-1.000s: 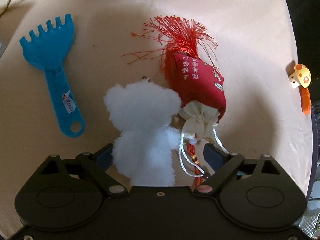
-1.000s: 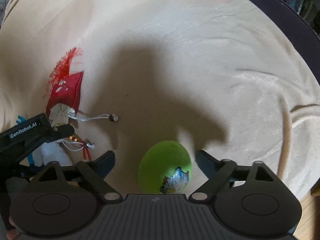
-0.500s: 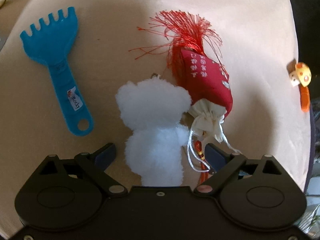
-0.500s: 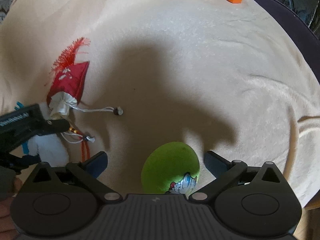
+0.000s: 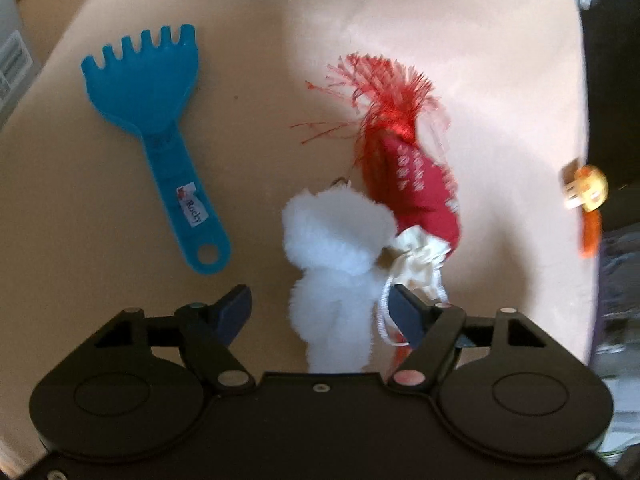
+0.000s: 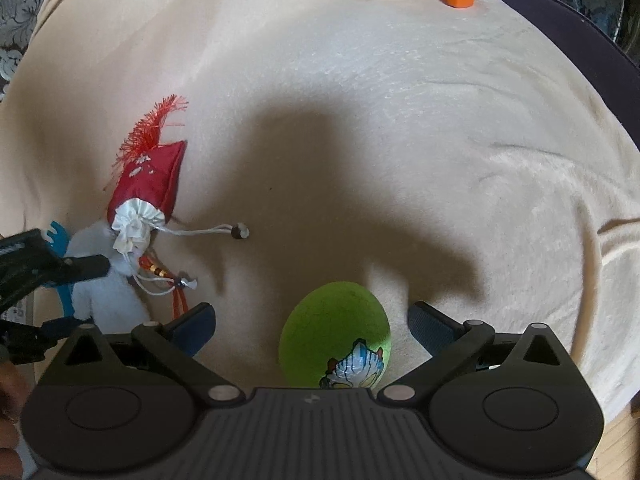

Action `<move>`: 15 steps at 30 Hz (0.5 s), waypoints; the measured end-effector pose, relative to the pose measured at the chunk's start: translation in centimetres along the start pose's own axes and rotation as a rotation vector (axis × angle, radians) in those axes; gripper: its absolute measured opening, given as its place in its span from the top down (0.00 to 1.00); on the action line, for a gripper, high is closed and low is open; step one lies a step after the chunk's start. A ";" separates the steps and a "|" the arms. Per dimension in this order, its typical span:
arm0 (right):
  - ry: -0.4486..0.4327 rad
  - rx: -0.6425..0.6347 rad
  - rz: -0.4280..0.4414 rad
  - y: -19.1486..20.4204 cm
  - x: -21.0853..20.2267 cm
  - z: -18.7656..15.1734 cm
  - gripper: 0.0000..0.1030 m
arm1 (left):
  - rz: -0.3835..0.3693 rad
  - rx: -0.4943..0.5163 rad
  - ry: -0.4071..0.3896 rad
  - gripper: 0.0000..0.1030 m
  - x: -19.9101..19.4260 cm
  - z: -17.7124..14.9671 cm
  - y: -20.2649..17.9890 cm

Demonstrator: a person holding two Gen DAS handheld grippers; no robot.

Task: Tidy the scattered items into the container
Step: 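Grasp the white teddy bear with the left tool while the right holds the green ball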

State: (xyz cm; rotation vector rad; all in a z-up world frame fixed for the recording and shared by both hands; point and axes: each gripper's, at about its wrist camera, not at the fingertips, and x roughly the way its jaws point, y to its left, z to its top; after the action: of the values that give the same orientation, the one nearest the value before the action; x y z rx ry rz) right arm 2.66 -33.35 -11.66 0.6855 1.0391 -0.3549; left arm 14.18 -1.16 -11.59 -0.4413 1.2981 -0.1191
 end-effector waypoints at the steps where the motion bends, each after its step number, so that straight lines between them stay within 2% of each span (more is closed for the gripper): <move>1: 0.003 -0.001 0.005 -0.1 0.0 0.0 0.00 | -0.010 0.006 0.007 0.31 0.0 0.0 0.0; 10: 0.010 0.037 0.034 -0.6 0.1 0.3 0.00 | 0.180 0.141 0.047 0.32 2.5 -1.0 -2.3; 13: 0.013 0.026 0.033 -0.5 0.0 0.2 0.00 | 0.206 0.125 0.016 0.31 2.8 -0.7 -2.6; 15: 0.017 0.016 0.030 -0.4 0.0 0.3 0.00 | 0.225 0.146 0.008 0.24 3.3 -0.4 -3.1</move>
State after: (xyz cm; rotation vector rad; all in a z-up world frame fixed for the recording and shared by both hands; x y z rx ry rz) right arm 2.57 -33.84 -11.68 0.7192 1.0420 -0.3321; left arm 15.18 -5.20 -13.43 -0.1687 1.3286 -0.0260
